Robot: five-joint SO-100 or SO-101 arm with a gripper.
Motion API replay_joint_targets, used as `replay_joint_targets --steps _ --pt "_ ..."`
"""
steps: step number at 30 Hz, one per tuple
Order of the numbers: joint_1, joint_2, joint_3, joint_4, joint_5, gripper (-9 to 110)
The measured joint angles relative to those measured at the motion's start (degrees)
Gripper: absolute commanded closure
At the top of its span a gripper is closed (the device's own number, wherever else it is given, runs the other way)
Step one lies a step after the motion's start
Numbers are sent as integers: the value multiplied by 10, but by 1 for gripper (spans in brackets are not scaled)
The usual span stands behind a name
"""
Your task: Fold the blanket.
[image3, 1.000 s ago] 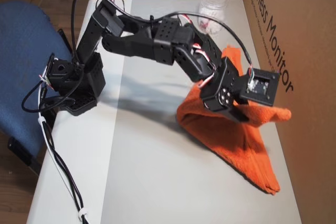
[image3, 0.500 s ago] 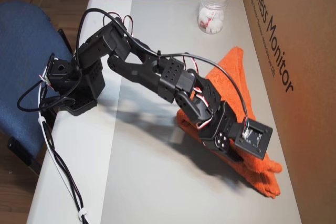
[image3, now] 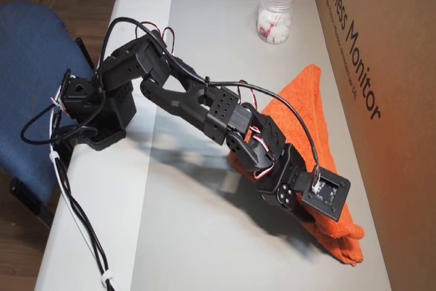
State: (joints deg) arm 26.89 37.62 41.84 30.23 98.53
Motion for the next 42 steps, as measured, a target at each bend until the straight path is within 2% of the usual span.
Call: replay_joint_targets --steps 4,16,26,32,37,42 --pt "0 0 0 -4 0 88" --pt "12 6 3 2 0 88" --pt "47 151 61 108 -46 89" --pt "32 223 85 117 -48 89" --pt "-21 233 90 101 -48 102" --pt "-54 232 91 89 -49 102"
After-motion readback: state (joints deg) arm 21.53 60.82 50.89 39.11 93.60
